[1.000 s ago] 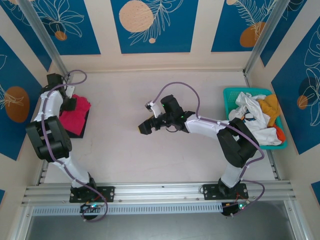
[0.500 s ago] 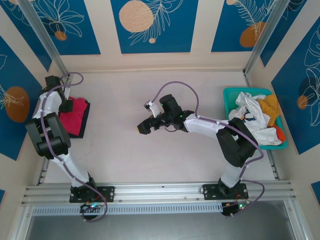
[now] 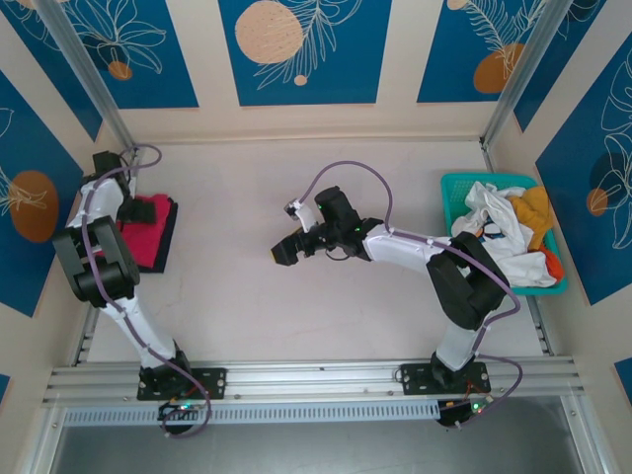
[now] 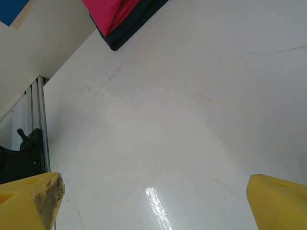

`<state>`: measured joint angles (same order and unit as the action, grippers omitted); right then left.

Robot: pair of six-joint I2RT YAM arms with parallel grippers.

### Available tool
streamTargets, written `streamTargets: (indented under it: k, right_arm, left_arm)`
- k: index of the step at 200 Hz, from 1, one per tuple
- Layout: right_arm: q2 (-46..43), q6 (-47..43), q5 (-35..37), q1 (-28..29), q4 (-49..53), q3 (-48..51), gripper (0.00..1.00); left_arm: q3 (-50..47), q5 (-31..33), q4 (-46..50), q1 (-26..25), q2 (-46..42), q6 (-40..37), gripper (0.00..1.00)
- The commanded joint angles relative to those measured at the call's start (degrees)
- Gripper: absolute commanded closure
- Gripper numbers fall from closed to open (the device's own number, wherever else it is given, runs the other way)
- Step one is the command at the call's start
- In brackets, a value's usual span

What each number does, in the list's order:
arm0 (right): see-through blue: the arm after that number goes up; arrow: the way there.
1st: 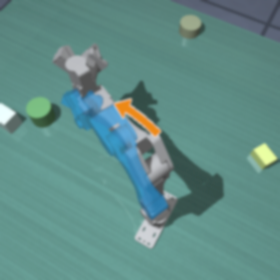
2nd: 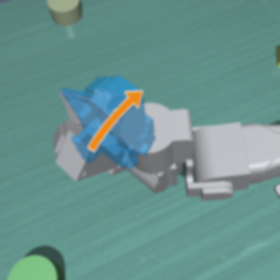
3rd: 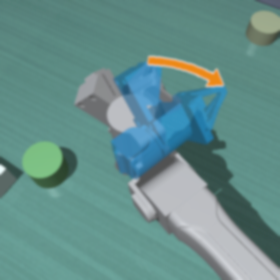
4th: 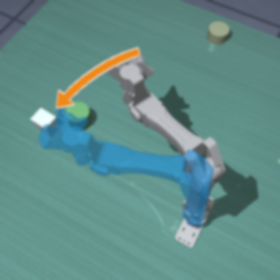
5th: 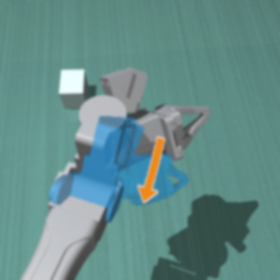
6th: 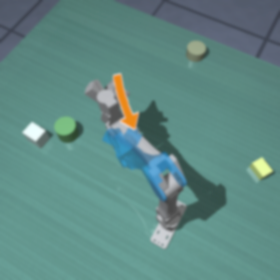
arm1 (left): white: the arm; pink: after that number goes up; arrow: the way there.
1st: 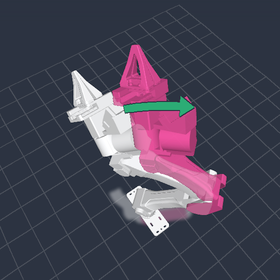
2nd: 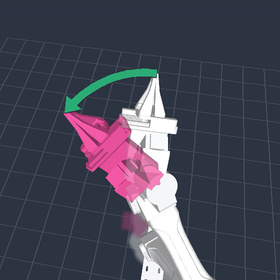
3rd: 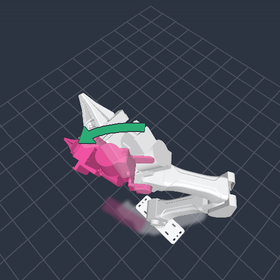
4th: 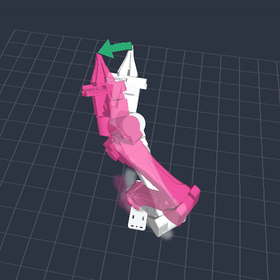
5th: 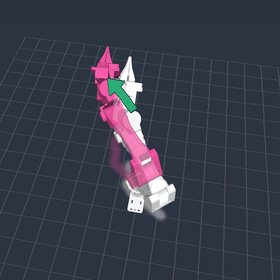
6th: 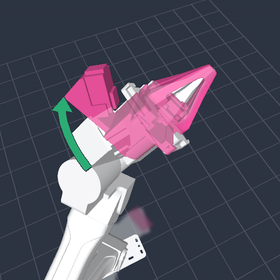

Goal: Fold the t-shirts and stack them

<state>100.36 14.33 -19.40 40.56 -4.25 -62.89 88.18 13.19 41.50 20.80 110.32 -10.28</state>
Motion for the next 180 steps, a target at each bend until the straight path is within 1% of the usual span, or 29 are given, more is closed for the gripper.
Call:
streamTargets:
  k: [1, 15, 38, 47, 53, 62, 83, 121, 155, 180]
  right_arm:
    - [-0.1, 0.4, 0.7, 0.4, -0.3, 0.5, 0.02]
    - [-0.1, 0.4, 0.8, 0.4, -0.2, 0.7, 0.02]
    - [0.3, 0.7, 0.7, 0.4, -0.6, 0.5, 0.02]
    - [0.6, 0.9, 0.5, 0.5, -0.7, 0.3, 0.02]
    - [0.8, 1.1, 0.4, 0.5, -0.8, 0.0, 0.02]
    - [1.0, 1.3, 0.1, 0.5, -0.8, -0.3, 0.02]
    - [0.7, 1.1, 0.1, 0.7, -0.3, -0.3, 0.02]
    - [-0.7, 0.7, 1.3, 0.6, 0.1, 1.4, 0.02]
    - [-0.8, 0.9, 1.6, 0.5, 0.2, 1.8, 0.03]
    - [-0.2, 1.3, 1.1, 0.6, 0.3, 1.3, 0.03]
  left_arm:
    - [3.3, 2.7, 3.2, 0.6, -2.3, 5.9, 0.00]
    - [3.3, 2.8, 2.3, 0.3, -4.8, 8.4, 0.00]
    - [1.8, 1.1, 0.1, -1.7, -8.5, 10.8, 0.00]
    - [1.3, -1.1, -0.3, -2.3, -8.9, 11.8, 0.00]
    - [0.9, -3.7, -0.8, -2.4, -8.8, 12.8, 0.00]
    - [0.3, -5.4, -1.6, -2.3, -8.1, 14.1, 0.00]
    - [0.6, -5.0, -1.5, -2.2, -4.7, 15.3, 0.00]
    - [1.1, -7.1, -2.5, -0.4, 1.7, 15.8, 0.00]
    - [-0.8, -7.0, -5.3, 1.7, 3.1, 17.9, 0.00]
    - [-1.3, -9.5, -5.8, 2.6, 4.7, 19.0, 0.00]
